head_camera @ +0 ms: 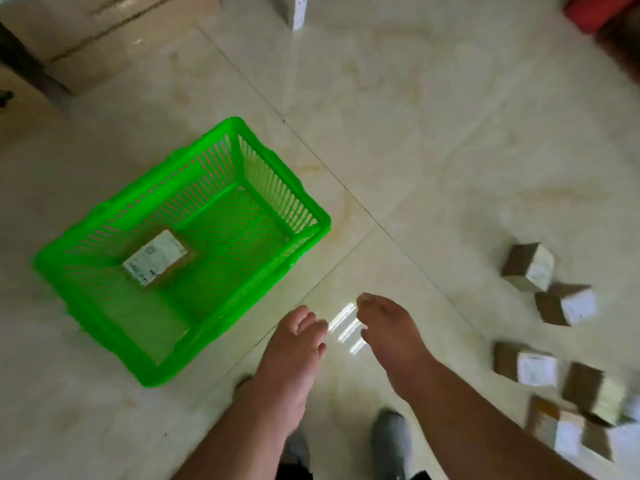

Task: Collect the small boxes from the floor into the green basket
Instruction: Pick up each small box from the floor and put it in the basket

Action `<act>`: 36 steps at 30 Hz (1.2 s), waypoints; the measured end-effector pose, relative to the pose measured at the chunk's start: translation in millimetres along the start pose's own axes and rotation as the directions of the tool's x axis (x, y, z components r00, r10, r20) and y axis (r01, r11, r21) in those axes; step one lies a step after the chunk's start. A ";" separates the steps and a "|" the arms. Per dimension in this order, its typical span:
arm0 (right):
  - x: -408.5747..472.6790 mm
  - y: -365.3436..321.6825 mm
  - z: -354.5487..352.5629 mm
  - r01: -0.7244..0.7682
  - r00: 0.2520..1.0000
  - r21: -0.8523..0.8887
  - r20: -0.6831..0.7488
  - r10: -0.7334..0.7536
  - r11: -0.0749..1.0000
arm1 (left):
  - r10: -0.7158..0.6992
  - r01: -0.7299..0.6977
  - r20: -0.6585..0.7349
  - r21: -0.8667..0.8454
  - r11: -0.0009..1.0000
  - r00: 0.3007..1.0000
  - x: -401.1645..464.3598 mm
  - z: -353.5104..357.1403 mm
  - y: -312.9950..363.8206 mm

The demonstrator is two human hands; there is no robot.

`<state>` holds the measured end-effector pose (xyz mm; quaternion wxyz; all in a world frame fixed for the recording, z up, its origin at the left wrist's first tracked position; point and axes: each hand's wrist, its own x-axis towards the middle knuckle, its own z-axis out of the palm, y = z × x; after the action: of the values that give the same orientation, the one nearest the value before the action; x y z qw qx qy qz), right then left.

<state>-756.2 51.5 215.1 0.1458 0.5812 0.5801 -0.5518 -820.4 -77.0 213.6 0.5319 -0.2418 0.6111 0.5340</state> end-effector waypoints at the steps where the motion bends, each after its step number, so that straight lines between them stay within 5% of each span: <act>1: -2.8 13.1 -15.3 -0.019 1.000 -0.009 -0.001 0.019 1.000 | -0.016 0.016 -0.001 0.027 1.000 1.000 -3.7 13.4 -9.2; 17: -54.3 286.6 -244.1 -0.316 0.944 0.015 -0.094 0.316 0.949 | -0.160 0.069 0.110 0.570 0.819 0.981 -83.6 224.0 -206.3; 27: -88.3 399.3 -279.5 -0.428 0.867 0.254 -0.155 0.473 0.868 | -0.192 0.075 0.067 0.760 0.645 0.979 -95.5 252.3 -265.5; 36: -55.0 459.2 -307.4 -0.420 0.868 0.273 -0.158 0.471 0.866 | -0.187 0.103 0.020 0.774 0.624 0.982 -70.4 281.0 -325.8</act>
<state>-212.0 141.6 150.7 0.1368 0.7699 0.3741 -0.4985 -406.6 57.6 186.9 0.6548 -0.0139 0.7315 0.1895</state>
